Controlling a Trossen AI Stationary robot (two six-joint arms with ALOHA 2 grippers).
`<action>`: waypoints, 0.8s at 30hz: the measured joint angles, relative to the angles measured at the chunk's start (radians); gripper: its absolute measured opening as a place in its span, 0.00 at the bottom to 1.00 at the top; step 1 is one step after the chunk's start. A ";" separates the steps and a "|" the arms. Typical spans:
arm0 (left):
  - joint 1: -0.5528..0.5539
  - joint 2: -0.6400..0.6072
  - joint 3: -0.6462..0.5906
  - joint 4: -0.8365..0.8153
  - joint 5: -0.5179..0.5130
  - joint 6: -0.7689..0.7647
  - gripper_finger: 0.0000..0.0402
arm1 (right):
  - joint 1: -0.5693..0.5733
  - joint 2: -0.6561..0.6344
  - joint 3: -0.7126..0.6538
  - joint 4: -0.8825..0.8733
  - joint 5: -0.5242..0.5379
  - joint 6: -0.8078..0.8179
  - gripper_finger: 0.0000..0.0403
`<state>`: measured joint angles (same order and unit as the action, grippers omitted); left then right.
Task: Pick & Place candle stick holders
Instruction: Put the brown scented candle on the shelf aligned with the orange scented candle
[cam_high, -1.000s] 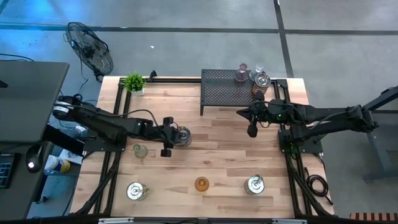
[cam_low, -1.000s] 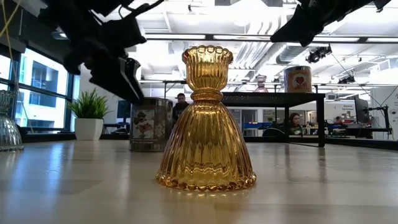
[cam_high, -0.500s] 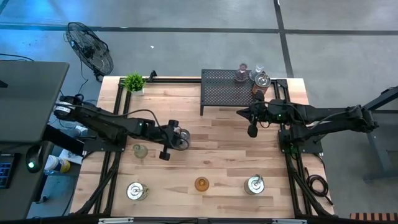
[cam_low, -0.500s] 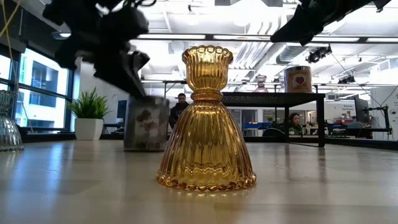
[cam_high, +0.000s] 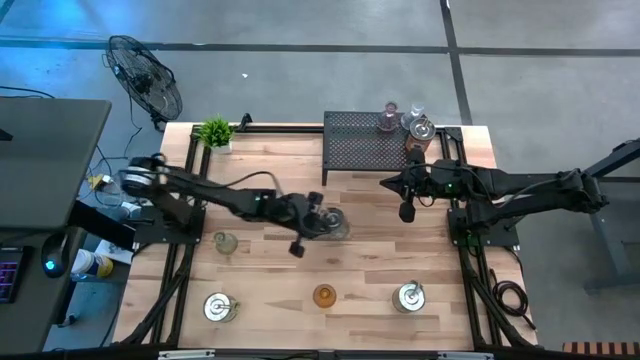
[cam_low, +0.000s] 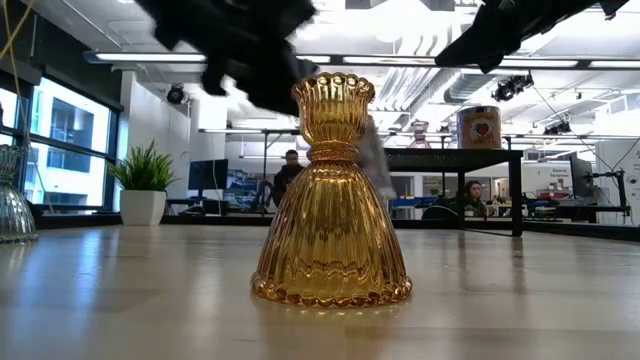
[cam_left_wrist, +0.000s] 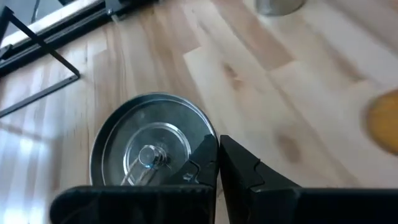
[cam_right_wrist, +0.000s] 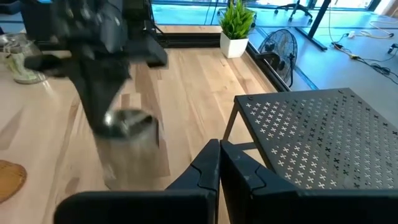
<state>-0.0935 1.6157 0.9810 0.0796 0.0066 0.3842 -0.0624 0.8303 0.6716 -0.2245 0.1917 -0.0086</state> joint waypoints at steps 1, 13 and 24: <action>0.006 0.036 0.038 -0.011 -0.001 0.012 0.00 | 0.000 0.000 0.000 0.000 0.000 0.000 0.00; 0.072 0.289 0.329 -0.145 0.032 0.077 0.00 | 0.000 0.000 0.000 0.005 -0.013 0.001 0.00; 0.080 0.293 0.337 -0.147 0.031 0.007 0.23 | 0.000 0.000 0.000 0.005 -0.019 0.000 0.00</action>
<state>-0.0132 1.9084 1.3182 -0.0677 0.0376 0.3909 -0.0624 0.8307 0.6720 -0.2199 0.1726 -0.0081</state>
